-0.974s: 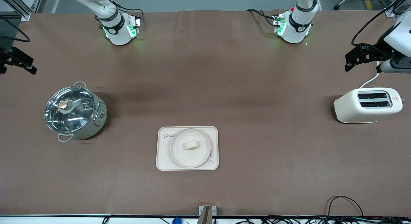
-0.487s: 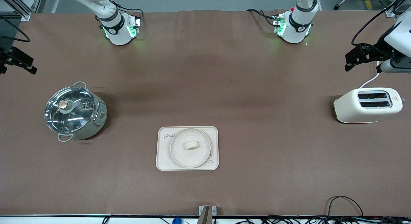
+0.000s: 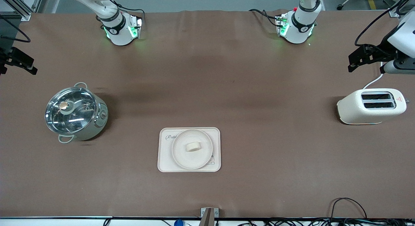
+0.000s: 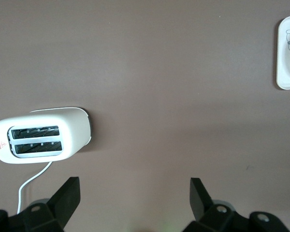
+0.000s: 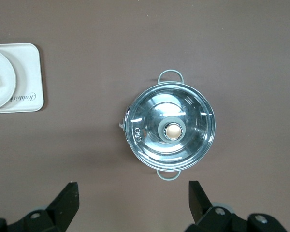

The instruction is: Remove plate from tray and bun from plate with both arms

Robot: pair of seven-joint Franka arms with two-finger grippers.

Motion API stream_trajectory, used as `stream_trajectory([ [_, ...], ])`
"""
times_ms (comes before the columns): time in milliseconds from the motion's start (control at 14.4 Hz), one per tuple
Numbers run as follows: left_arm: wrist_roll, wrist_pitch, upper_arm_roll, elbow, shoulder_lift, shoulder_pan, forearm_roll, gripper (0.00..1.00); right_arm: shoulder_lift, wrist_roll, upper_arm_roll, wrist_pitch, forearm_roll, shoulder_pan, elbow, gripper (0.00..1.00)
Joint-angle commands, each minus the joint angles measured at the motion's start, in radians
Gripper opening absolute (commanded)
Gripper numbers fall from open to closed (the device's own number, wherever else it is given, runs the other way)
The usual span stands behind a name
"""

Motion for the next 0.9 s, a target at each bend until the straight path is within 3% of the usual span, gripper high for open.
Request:
stream_trajectory([
  [0,0.022,-0.017,0.001,0.019,0.006,0.003,-0.008,1.0,-0.008,0.005,0.0,-0.001,0.049,0.019,-0.031,1.0],
  [278,0.022,-0.017,0.001,0.018,0.004,0.001,-0.009,1.0,0.059,0.027,0.0,0.158,0.126,0.13,-0.152,1.0],
  [557,0.019,-0.017,0.001,0.018,0.007,0.001,-0.011,1.0,0.232,0.126,0.0,0.302,0.152,0.278,-0.151,1.0],
  [835,0.018,-0.015,0.001,0.018,0.007,0.001,-0.011,1.0,0.415,0.144,0.0,0.526,0.286,0.368,-0.142,1.0],
])
